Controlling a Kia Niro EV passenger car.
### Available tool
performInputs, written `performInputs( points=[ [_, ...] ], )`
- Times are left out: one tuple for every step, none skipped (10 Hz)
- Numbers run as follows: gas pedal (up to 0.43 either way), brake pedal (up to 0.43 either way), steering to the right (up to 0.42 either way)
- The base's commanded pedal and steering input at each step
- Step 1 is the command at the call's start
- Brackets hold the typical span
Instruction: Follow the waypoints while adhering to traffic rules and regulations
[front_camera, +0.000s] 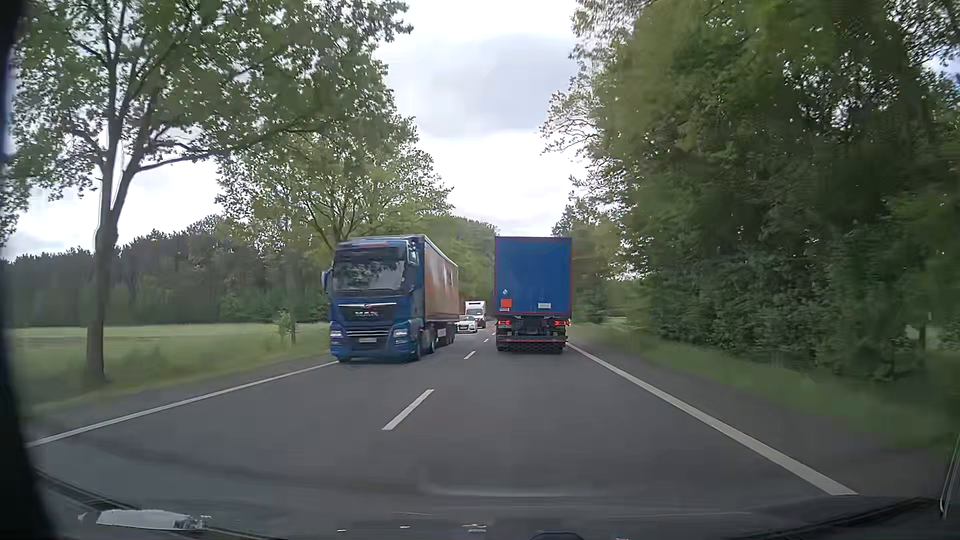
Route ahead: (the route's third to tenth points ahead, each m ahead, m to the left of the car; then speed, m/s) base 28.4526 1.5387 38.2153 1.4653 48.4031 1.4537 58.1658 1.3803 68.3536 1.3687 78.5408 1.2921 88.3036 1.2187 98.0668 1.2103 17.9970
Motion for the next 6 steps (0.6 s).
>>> performInputs(
  points=[
    [0.13, 0.0, -0.003],
    [0.118, 0.0, -0.003],
    [0.118, 0.0, -0.002],
    [0.118, 0.0, -0.002],
    [0.118, 0.0, -0.001],
    [0.118, 0.0, -0.001]
  ],
)
